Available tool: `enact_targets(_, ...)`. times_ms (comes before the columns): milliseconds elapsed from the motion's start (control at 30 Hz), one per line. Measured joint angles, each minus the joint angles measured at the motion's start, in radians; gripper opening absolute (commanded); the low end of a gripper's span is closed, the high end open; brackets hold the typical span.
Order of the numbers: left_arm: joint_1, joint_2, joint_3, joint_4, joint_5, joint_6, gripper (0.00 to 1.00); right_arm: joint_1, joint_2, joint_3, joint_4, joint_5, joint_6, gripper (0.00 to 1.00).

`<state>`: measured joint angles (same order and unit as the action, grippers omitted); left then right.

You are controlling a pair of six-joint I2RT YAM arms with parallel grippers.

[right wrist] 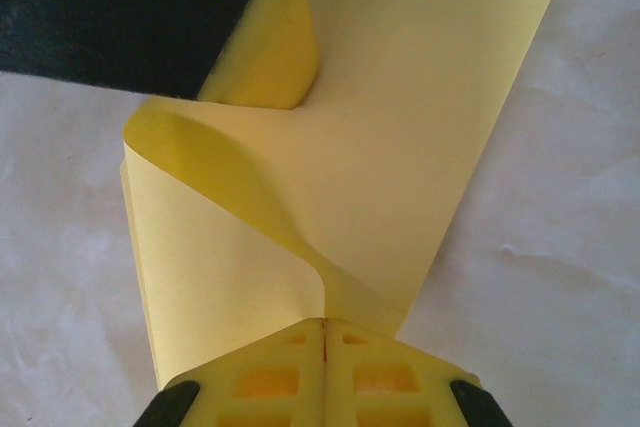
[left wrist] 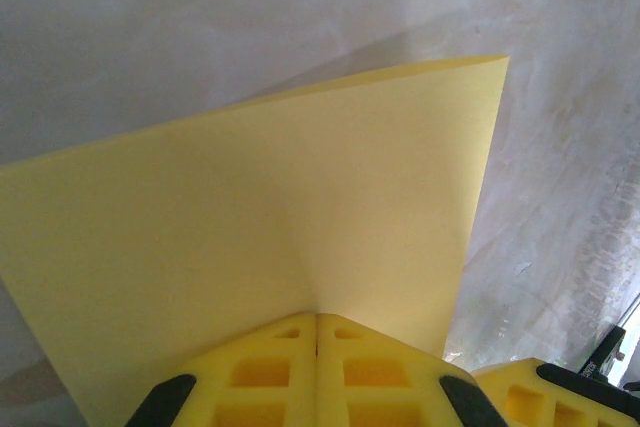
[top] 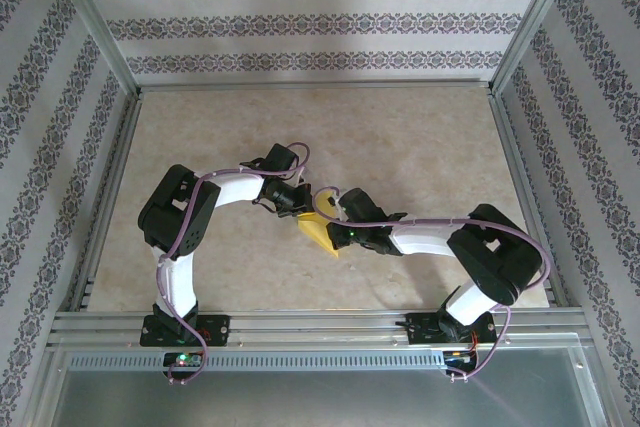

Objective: Fold a paper plane with a square sheet of paper (fold left side to right side)
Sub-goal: Third fold the triangle at the center of the table.

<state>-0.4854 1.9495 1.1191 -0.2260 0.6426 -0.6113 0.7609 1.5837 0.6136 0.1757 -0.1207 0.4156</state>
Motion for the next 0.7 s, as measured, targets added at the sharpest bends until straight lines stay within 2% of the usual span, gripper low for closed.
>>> enact_targets(433,0.000,0.000,0.000,0.000,0.000,0.002,0.03,0.000,0.020,0.008,0.000,-0.003,-0.003,0.00)
enact_targets(700,-0.006,0.000,0.025,-0.034,-0.021,0.012,0.16,0.000,0.022,0.008,0.001,-0.004,-0.003,0.00)
